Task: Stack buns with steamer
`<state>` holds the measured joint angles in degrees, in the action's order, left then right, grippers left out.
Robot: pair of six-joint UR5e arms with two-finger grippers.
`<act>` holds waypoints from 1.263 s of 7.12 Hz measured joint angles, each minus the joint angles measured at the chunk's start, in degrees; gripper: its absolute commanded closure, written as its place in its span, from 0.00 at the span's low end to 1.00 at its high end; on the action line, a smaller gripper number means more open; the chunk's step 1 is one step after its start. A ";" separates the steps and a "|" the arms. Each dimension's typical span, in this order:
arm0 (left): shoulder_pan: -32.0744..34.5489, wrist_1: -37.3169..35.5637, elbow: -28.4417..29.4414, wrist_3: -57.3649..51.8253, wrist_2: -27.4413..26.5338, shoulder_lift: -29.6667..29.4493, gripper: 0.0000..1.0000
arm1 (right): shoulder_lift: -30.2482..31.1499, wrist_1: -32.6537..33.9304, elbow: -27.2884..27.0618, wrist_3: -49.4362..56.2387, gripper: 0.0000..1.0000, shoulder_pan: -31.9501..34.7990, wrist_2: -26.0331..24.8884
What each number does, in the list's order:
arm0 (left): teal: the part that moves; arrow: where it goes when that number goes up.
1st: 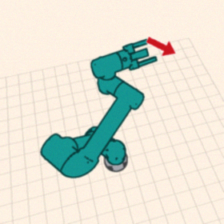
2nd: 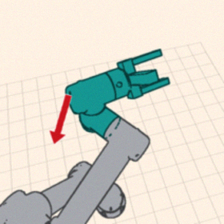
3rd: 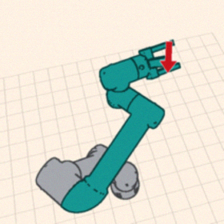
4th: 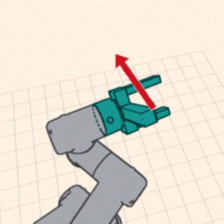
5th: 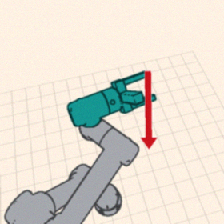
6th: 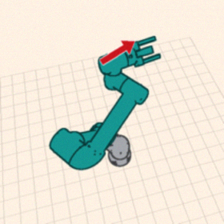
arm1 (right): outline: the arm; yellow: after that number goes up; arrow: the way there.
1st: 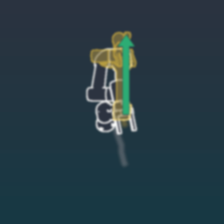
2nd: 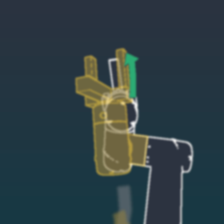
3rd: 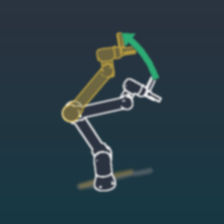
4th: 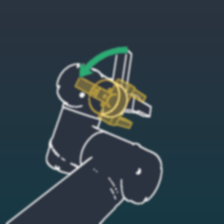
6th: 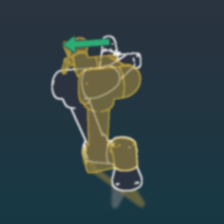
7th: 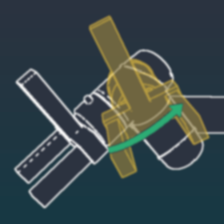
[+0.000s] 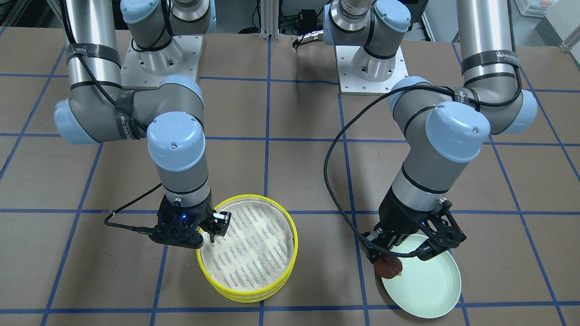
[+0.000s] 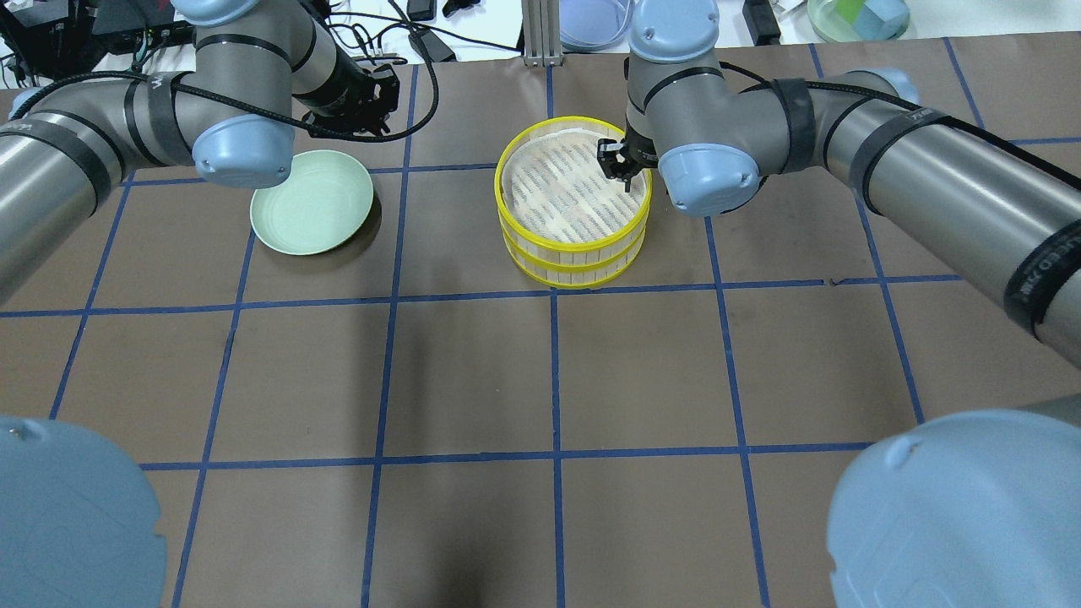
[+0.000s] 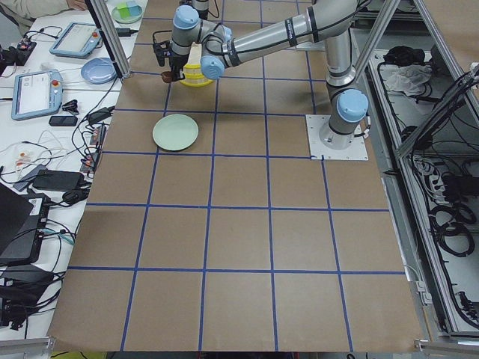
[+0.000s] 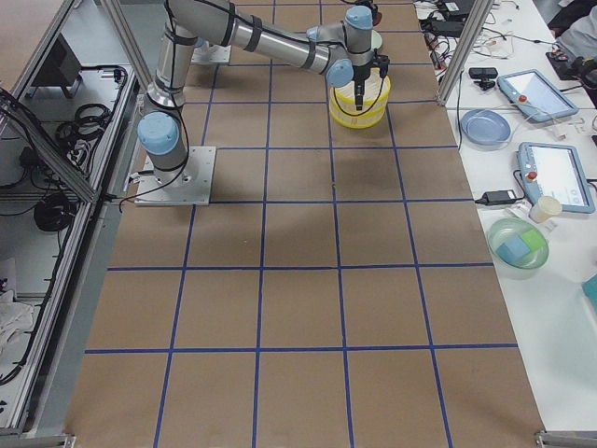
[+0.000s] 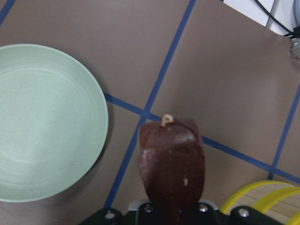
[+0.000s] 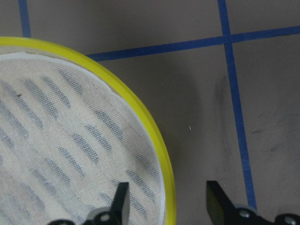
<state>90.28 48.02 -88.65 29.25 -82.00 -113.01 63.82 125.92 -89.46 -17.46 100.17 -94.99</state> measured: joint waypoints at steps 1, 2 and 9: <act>2.34 -0.79 0.10 5.92 0.26 0.19 1.00 | 1.73 -0.65 0.10 1.24 0.01 -0.52 -0.31; 4.86 -1.60 0.04 13.06 0.38 0.05 1.00 | 4.56 -3.79 0.11 2.56 0.01 -1.24 -0.29; 17.79 -6.57 -2.26 27.06 -0.20 -4.08 0.00 | 27.97 -33.49 0.12 3.04 0.00 -2.28 -0.44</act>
<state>108.07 41.45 -90.91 56.31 -82.20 -117.09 91.79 92.43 -89.34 -14.42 97.89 -95.43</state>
